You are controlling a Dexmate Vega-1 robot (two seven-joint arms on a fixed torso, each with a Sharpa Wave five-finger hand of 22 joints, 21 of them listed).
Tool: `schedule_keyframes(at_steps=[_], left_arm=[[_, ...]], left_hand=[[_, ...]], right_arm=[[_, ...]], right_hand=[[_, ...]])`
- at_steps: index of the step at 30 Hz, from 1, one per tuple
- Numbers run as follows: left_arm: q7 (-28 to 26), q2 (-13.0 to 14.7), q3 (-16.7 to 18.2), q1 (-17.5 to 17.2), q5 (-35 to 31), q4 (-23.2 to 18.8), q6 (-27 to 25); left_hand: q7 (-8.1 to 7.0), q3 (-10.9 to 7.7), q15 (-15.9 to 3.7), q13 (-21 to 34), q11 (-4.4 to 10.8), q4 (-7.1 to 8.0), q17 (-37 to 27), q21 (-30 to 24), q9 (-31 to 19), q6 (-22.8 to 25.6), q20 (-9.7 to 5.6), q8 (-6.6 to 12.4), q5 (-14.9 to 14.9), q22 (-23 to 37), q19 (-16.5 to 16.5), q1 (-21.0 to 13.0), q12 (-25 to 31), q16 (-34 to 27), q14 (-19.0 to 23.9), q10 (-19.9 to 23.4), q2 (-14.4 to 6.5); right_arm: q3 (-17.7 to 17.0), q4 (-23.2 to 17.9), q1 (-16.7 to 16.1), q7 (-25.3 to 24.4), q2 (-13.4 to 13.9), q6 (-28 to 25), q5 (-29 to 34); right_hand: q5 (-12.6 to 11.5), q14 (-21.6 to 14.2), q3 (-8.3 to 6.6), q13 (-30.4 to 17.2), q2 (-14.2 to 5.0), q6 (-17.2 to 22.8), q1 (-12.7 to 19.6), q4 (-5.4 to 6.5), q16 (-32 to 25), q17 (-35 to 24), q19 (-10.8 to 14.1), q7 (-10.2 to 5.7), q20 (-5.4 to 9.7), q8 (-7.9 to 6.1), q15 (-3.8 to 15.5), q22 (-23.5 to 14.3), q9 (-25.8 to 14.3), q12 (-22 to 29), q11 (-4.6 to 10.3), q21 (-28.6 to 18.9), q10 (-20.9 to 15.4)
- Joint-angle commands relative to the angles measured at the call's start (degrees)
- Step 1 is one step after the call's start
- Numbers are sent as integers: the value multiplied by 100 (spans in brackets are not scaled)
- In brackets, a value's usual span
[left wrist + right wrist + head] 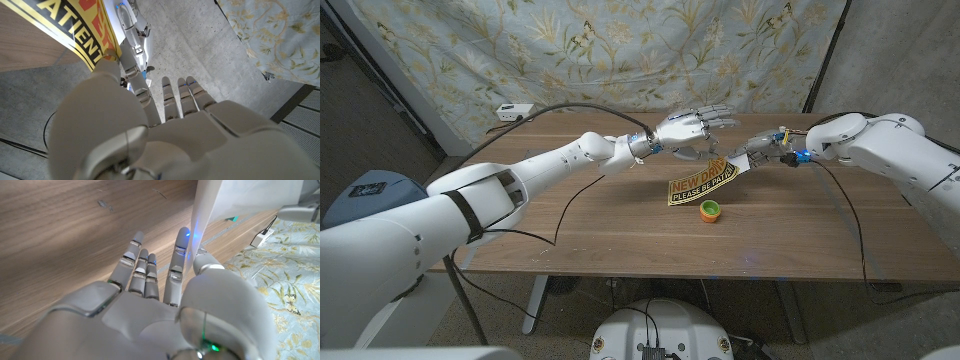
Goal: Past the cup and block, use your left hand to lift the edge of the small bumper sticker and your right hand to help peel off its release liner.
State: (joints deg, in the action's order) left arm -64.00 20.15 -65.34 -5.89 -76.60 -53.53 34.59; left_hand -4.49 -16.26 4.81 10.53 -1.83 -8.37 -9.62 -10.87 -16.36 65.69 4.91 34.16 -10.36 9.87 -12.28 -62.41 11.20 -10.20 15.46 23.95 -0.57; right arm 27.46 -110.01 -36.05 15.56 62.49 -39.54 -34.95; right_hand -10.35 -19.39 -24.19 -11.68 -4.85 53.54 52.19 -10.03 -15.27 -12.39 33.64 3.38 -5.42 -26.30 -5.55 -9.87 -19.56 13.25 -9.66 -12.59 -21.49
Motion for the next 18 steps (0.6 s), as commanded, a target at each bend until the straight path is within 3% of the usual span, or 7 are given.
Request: schedule_keyframes(at_steps=[1, 18], left_arm=[[0, 140, -6, -24, 60, -152, -18], [0, 210, -46, -41, 118, -260, -85]], left_hand=[[-22, 24, -9, 15, 20, -2, -11, -29, -26, 17, -39, 46, 3, 9, -28, 63, 36, -24, 70, 39, -6], [-26, 25, -21, 16, 22, -3, -11, -31, -27, 6, -53, 56, 3, 10, -38, 68, 35, -25, 86, 54, -6]], right_arm=[[23, 8, 64, 35, 42, -33, 81], [-37, -40, 1, 15, 77, -32, 45]], right_hand=[[5, -88, -38, -22, -9, 97, 107, -31, -35, -19, 70, -3, 31, -63, -1, -18, -31, -9, 33, -10, -74], [1, -165, -58, -21, -36, 289, 266, -14, -72, -42, 126, -3, 109, -180, 88, -19, -74, -10, 107, -5, -189]])
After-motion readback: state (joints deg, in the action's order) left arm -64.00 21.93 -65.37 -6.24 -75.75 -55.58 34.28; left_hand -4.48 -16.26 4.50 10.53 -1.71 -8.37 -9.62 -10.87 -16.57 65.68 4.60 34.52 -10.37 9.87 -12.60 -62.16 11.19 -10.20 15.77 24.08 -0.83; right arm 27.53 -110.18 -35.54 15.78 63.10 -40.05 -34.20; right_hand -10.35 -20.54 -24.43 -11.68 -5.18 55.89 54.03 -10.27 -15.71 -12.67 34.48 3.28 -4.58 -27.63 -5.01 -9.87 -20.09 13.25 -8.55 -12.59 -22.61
